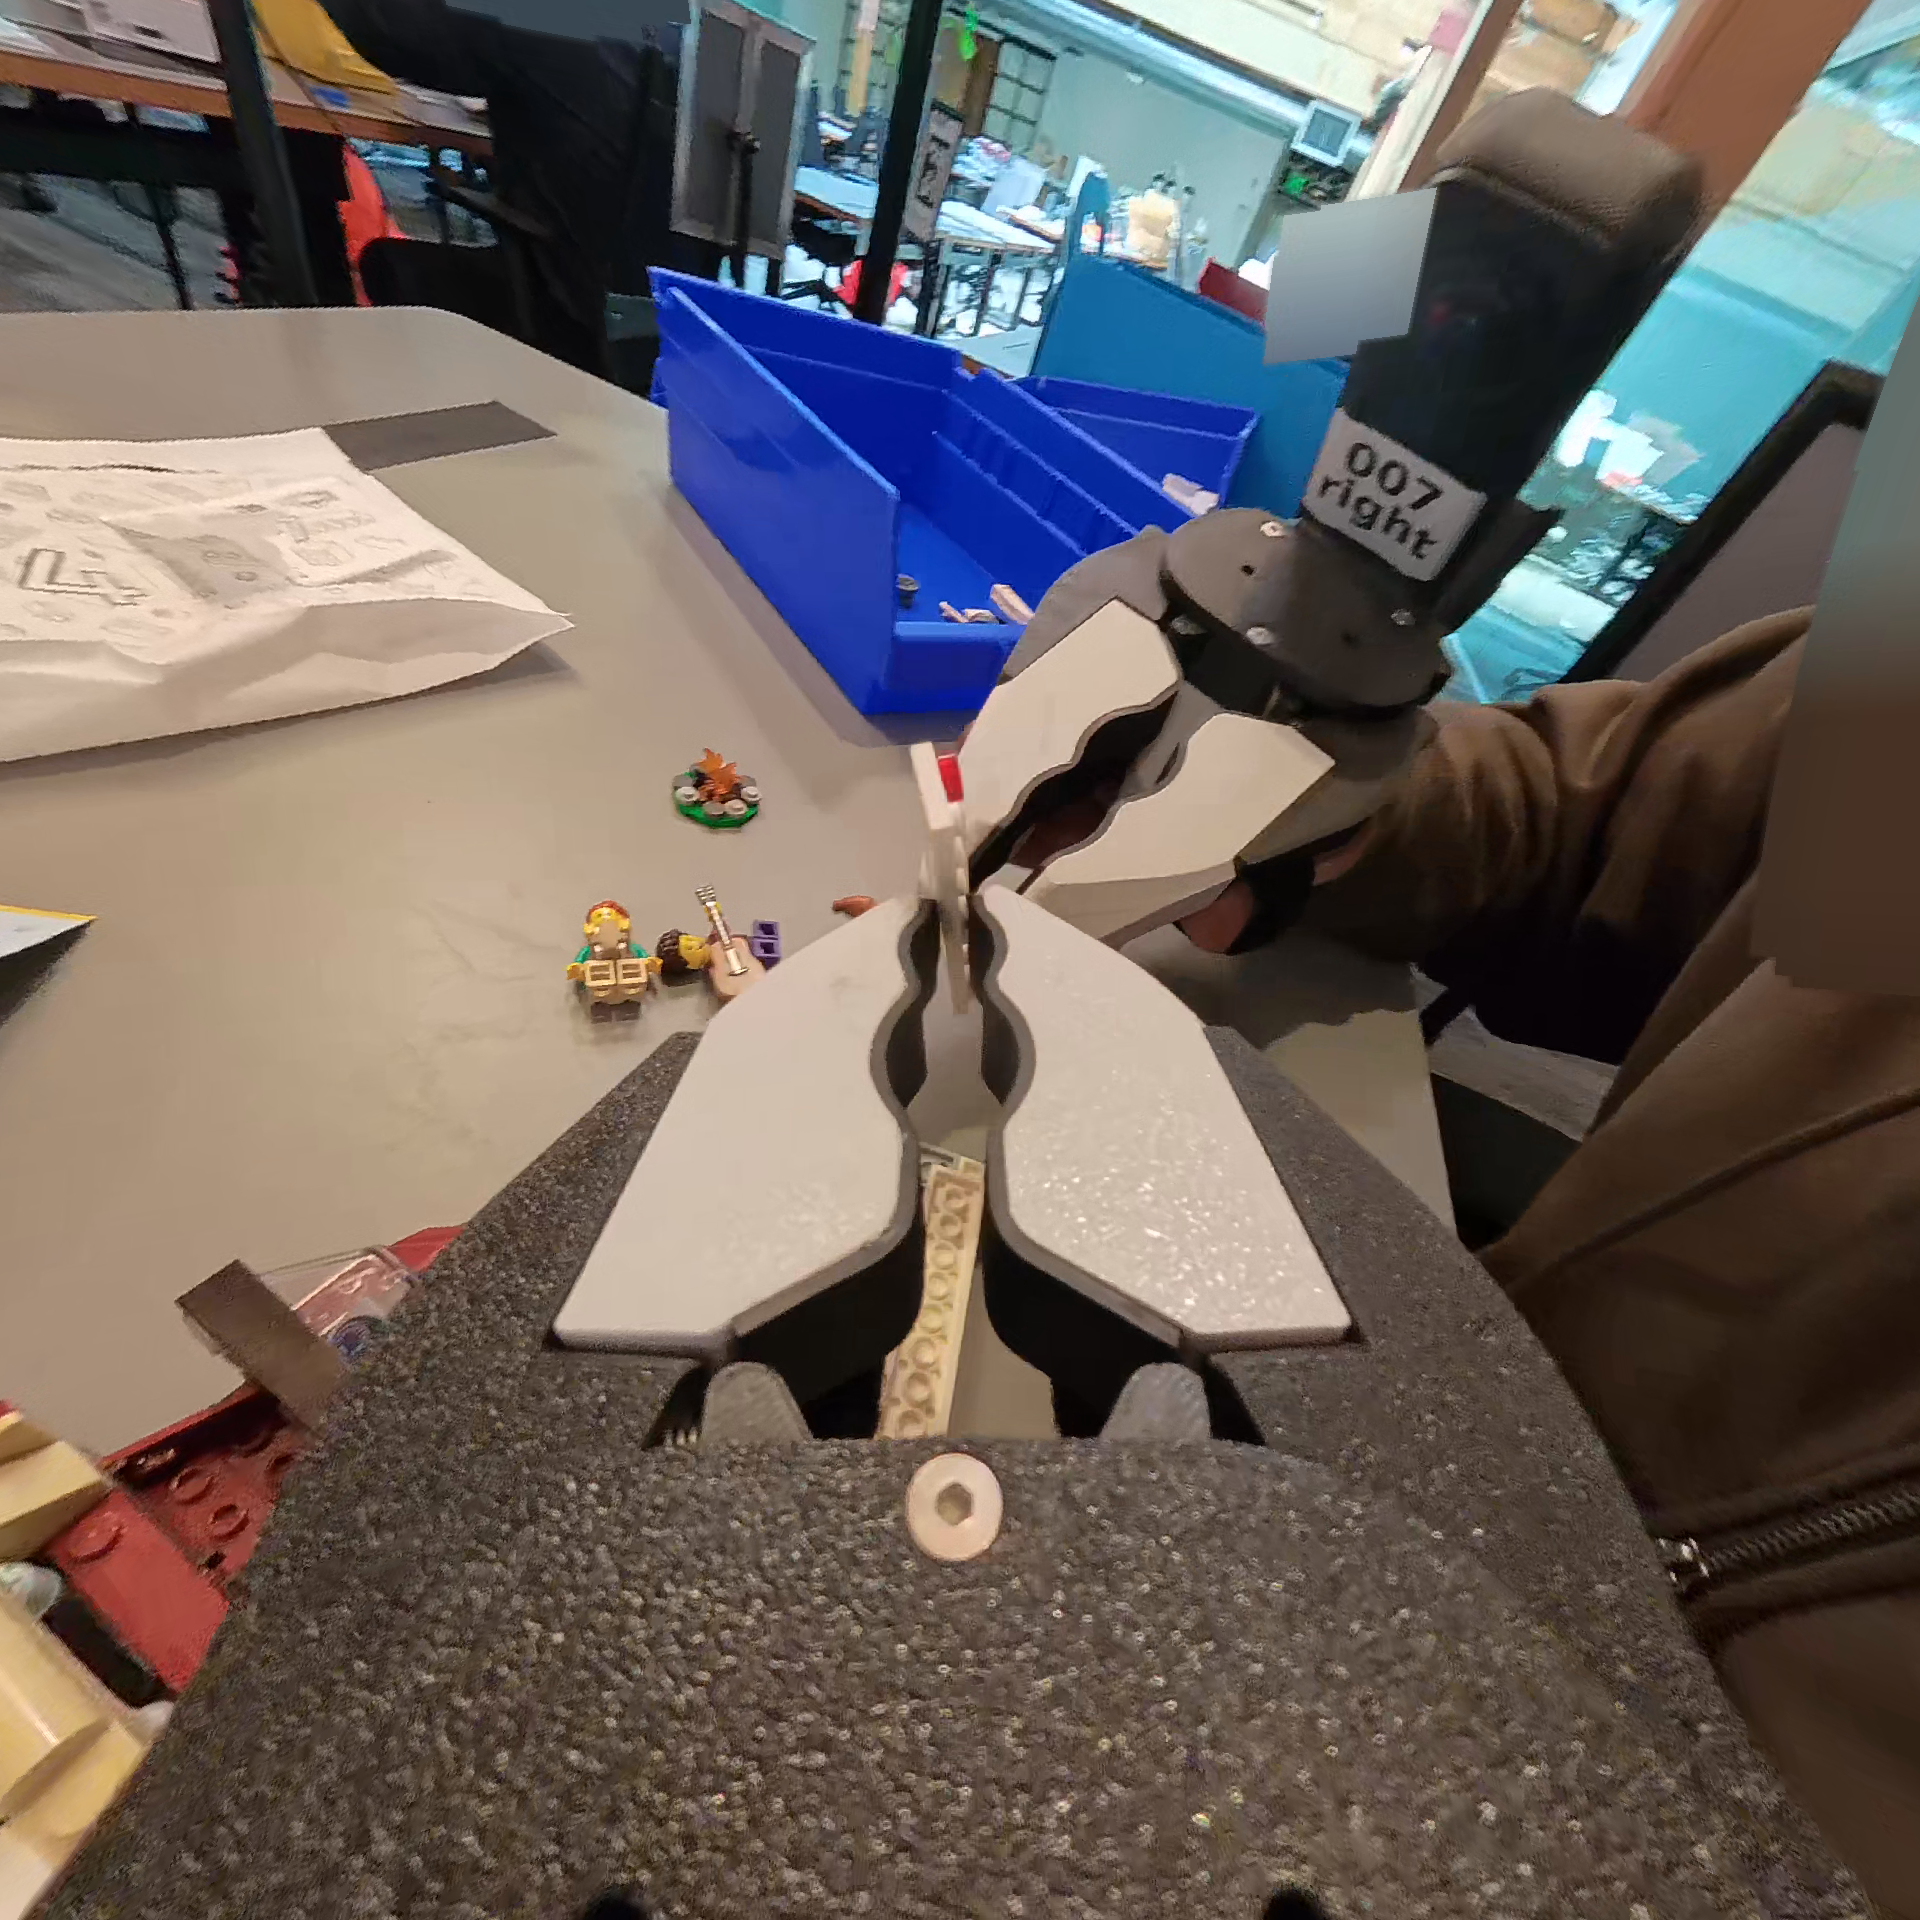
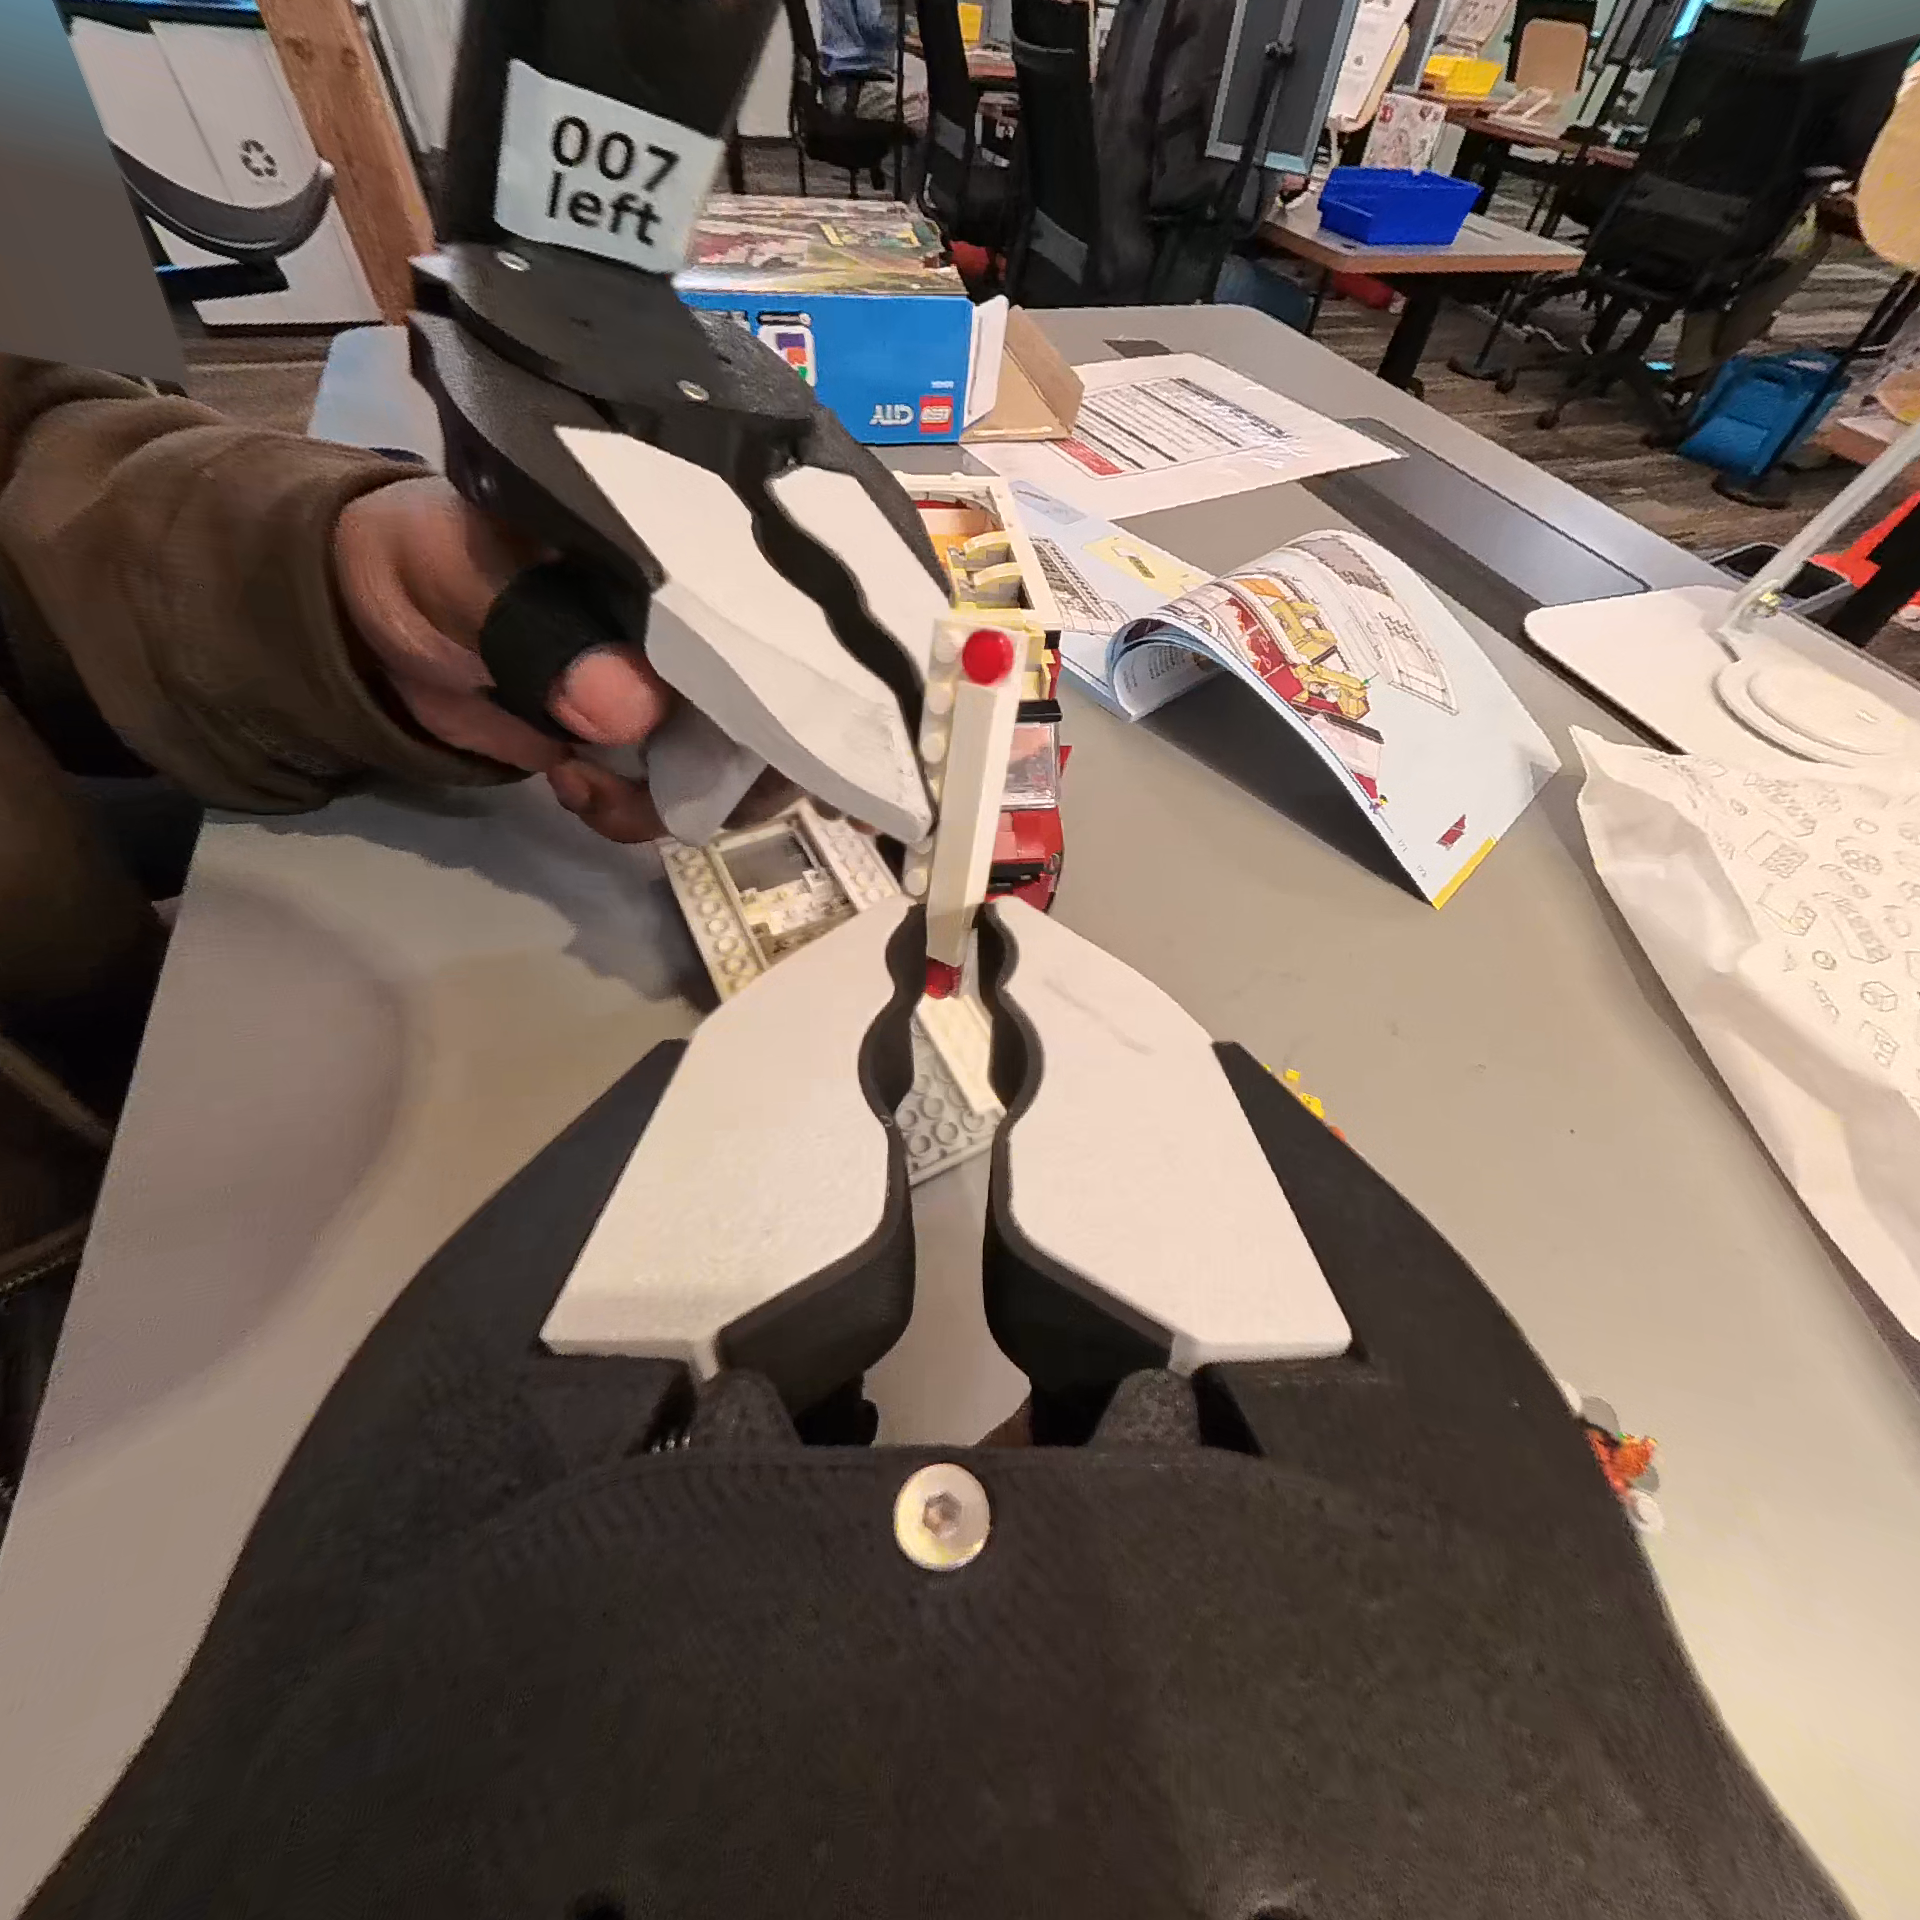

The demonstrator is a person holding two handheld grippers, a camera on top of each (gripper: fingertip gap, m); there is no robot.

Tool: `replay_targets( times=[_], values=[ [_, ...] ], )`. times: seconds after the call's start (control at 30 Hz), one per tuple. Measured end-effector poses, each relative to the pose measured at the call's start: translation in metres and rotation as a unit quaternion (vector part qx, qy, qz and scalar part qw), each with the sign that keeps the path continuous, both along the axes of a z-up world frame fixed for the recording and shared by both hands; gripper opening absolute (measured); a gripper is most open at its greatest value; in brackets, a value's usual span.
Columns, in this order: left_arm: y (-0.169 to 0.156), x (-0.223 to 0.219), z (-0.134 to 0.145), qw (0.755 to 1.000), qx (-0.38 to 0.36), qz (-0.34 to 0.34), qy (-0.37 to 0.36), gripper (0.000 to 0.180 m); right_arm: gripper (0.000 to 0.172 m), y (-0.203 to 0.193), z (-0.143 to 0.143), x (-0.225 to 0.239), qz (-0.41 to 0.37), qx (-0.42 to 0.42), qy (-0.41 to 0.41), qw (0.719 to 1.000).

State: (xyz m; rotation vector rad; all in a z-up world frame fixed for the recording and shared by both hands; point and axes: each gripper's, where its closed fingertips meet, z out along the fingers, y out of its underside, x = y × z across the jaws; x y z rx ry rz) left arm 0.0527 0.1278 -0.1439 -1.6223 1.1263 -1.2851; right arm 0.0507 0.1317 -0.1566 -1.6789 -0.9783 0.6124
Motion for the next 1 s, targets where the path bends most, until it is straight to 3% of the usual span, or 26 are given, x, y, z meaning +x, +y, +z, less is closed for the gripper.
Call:
replay_targets(
  times=[0.3,0.5,0.73,0.87,1.0],
  values=[
    [0.003,0.002,-0.005,0.999,-0.052,0.014,-0.003,0.006,0.011,0.008,-0.005,-0.001,-0.045,0.072,-0.077,0.993],
    [0.003,0.0,-0.004,0.999,-0.04,0.013,0.0,0.006,0.01,0.01,-0.003,-0.001,-0.058,0.108,-0.105,0.987],
    [-0.003,-0.001,0.002,0.999,-0.04,-0.013,-0.01,0.005,0.009,0.001,0.004,-0.002,0.001,0.058,-0.037,0.998],
    [-0.01,-0.003,0.01,0.991,-0.105,-0.059,-0.05,0.005,0.009,-0.008,0.012,-0.003,0.063,-0.026,0.058,0.996],
    [-0.016,-0.004,0.019,0.973,-0.185,-0.101,-0.095,0.005,0.008,-0.016,0.023,-0.004,0.117,-0.099,0.148,0.977]
  ],
)
